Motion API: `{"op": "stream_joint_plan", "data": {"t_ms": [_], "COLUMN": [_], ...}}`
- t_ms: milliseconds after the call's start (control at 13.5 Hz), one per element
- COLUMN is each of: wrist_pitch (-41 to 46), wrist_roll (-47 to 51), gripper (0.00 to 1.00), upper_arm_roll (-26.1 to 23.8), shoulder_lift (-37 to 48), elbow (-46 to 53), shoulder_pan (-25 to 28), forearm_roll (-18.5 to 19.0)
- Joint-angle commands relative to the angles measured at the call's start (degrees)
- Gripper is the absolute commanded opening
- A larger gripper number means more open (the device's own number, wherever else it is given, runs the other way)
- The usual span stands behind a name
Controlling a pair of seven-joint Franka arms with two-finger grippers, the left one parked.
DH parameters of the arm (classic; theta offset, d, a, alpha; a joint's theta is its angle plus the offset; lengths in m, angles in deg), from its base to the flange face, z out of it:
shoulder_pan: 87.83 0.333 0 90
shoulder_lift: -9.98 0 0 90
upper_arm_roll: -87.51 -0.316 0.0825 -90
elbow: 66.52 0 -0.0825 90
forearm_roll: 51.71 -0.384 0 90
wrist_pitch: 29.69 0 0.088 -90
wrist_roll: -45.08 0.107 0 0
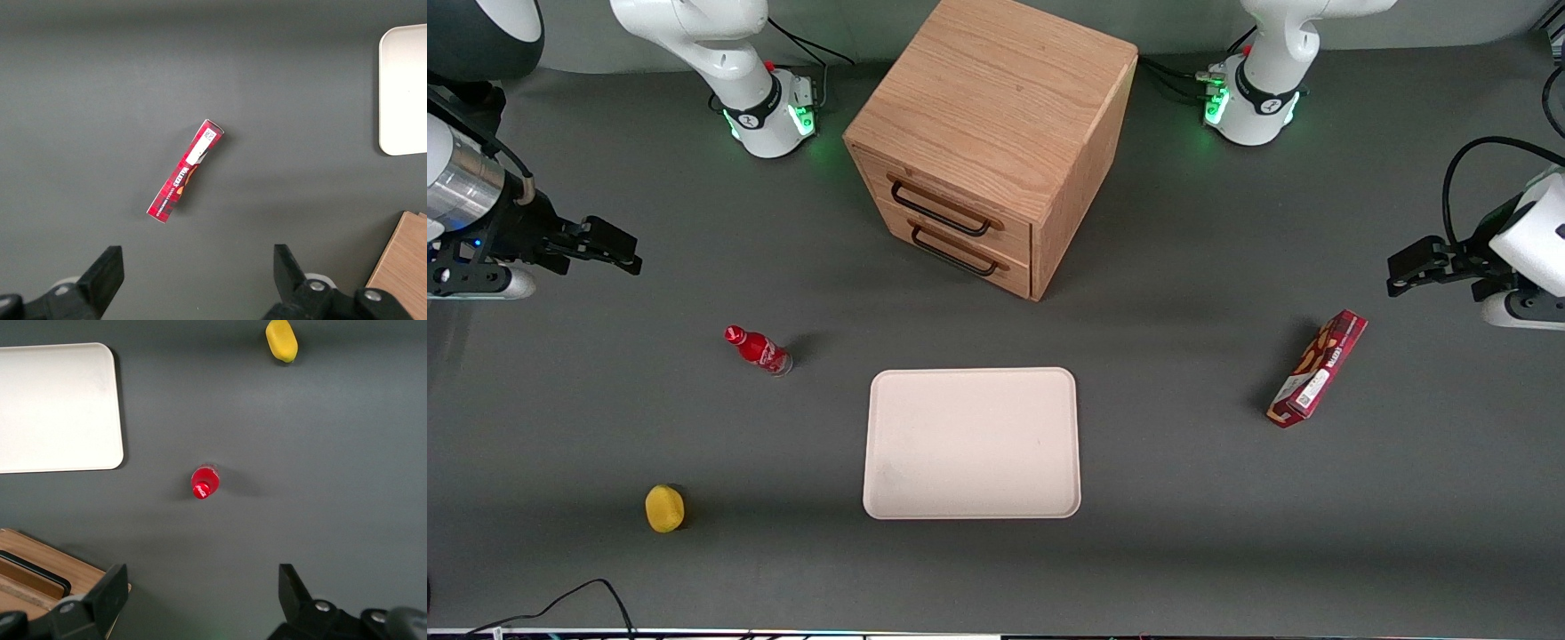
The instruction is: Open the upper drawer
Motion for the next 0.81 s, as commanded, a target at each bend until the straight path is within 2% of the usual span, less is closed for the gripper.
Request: {"op": "stream_joint_plan", "data": {"t_ms": [0, 741], "wrist_pitch": [0.1, 1.1], "wrist_roll": [0.3, 0.2], "gripper": [1.00, 1.00], "upper_arm_roll": [0.4, -0.7], "shoulder_lift": [-0.7, -0.1], "elbow": [2.0, 2.7], "shoulder_pan": [0.4, 0.8], "forearm_roll": [-0.4, -1.1]}}
